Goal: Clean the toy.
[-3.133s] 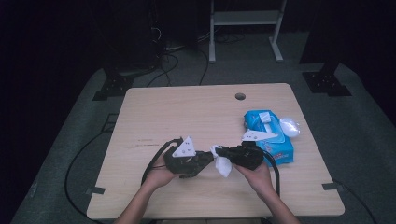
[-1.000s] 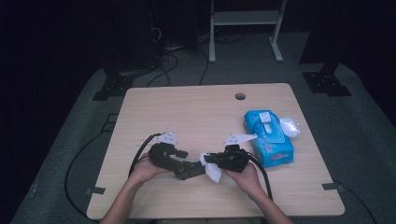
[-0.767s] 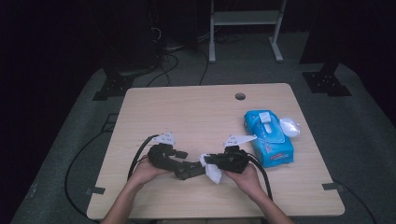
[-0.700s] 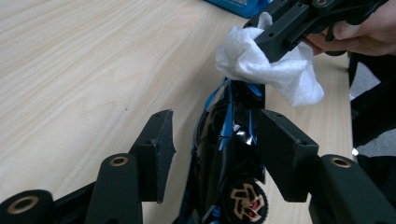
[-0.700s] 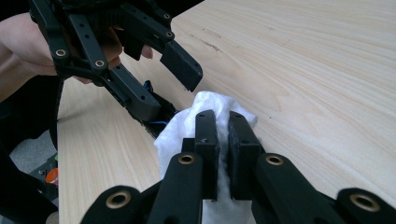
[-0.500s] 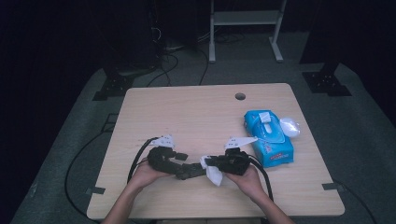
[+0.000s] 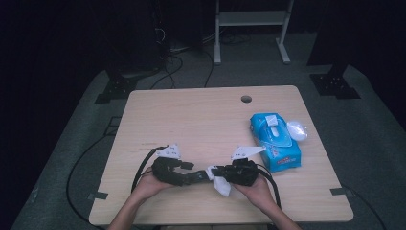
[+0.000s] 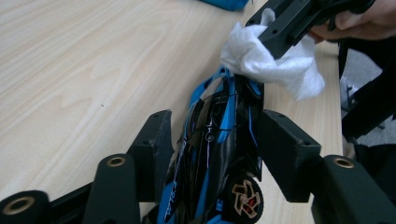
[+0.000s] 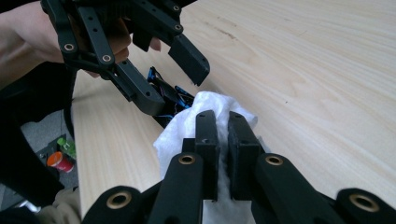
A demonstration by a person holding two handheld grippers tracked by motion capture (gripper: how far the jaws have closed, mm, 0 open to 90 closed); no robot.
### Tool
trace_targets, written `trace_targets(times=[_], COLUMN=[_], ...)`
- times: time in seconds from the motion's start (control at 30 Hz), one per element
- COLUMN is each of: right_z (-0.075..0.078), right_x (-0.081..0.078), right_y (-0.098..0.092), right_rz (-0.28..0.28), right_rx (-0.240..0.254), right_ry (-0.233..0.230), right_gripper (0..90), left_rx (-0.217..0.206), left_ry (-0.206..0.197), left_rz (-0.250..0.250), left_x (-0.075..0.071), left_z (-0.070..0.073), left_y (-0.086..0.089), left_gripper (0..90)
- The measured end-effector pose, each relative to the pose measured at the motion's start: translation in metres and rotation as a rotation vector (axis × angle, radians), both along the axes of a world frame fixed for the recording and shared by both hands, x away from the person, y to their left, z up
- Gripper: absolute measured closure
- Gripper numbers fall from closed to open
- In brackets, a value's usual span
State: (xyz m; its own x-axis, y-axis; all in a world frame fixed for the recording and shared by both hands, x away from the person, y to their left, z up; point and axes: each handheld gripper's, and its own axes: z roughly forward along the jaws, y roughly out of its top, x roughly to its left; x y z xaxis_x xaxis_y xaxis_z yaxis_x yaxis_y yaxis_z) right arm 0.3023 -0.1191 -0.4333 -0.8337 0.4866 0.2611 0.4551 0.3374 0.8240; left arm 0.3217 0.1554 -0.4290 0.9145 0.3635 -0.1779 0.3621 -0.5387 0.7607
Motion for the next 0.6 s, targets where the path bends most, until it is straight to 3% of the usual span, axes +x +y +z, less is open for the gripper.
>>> trace_targets(times=[0.17, 0.37, 0.5, 0.53, 0.57, 0.6], right_z=[-0.001, -0.006, -0.01, -0.012, -0.013, -0.015], right_x=[-0.007, -0.005, -0.005, -0.005, -0.005, -0.003], right_y=[0.001, 0.001, 0.002, 0.002, 0.002, 0.002], right_rz=[0.01, 0.009, 0.014, 0.01, 0.002, -0.006], right_rx=[-0.044, -0.066, -0.104, -0.113, -0.12, -0.127], right_ry=[-0.022, -0.009, -0.007, -0.009, -0.015, -0.015], right_gripper=[83.8, 83.7, 83.7, 83.6, 83.5, 83.5], left_rx=[0.092, 0.114, 0.169, 0.166, 0.171, 0.187], left_ry=[-0.051, -0.068, -0.115, -0.118, -0.116, -0.142], left_rz=[-0.027, -0.016, -0.018, -0.017, -0.012, 0.013], left_x=[-0.01, -0.007, -0.011, -0.011, -0.01, -0.009], left_z=[-0.003, -0.01, -0.016, -0.017, -0.017, -0.017], left_y=[-0.008, -0.016, -0.021, -0.022, -0.022, -0.023], left_gripper=[40.2, 35.5, 34.7, 34.0, 33.6, 34.8])
